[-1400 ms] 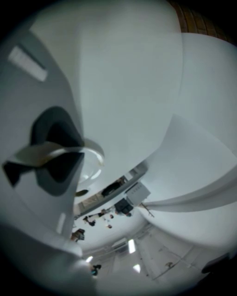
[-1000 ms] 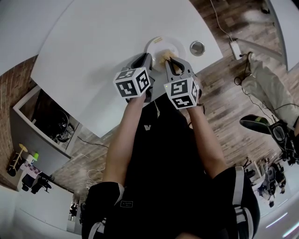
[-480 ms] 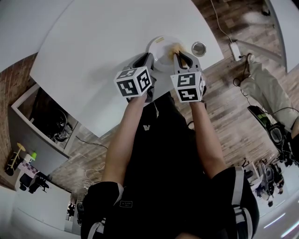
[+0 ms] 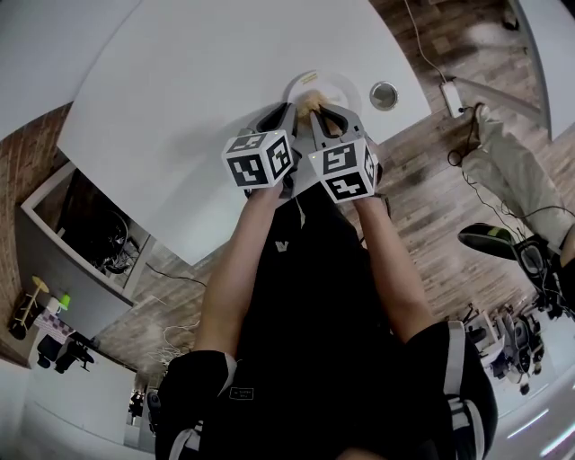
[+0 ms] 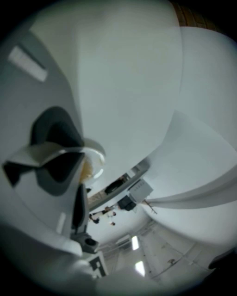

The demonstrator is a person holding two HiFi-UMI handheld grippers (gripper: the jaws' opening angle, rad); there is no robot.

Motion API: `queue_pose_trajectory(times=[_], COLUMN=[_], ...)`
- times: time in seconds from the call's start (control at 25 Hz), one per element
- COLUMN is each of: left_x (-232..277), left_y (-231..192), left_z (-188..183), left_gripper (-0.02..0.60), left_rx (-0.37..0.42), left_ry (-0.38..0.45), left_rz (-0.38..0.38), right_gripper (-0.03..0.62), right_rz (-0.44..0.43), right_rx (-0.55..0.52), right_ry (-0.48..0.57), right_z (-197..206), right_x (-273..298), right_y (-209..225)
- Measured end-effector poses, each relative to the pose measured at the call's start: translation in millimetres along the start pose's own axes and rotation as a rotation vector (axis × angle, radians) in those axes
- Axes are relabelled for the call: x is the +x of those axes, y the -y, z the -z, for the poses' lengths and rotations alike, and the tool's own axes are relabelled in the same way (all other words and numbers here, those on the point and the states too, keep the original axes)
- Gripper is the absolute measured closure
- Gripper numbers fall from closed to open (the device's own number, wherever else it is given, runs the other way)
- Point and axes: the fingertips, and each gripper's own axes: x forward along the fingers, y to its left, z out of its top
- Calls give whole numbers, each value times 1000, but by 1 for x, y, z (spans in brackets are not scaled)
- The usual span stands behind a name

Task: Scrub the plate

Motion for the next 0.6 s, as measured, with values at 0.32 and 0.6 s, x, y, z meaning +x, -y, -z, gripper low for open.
queue_pose_trajectory(times=[0.32,0.6], left_x=[-1,-1], left_y=[1,2], left_z=[1,1], left_gripper=[543,543], left_rx=[13,10], left_ry=[-8,-11], left_rz=[9,18], right_gripper=[566,568], right_rz=[142,113], right_rx=[69,35], right_ry=[8,-11], right_z=[4,-3], right_x=[-14,-3], right_y=[73,53])
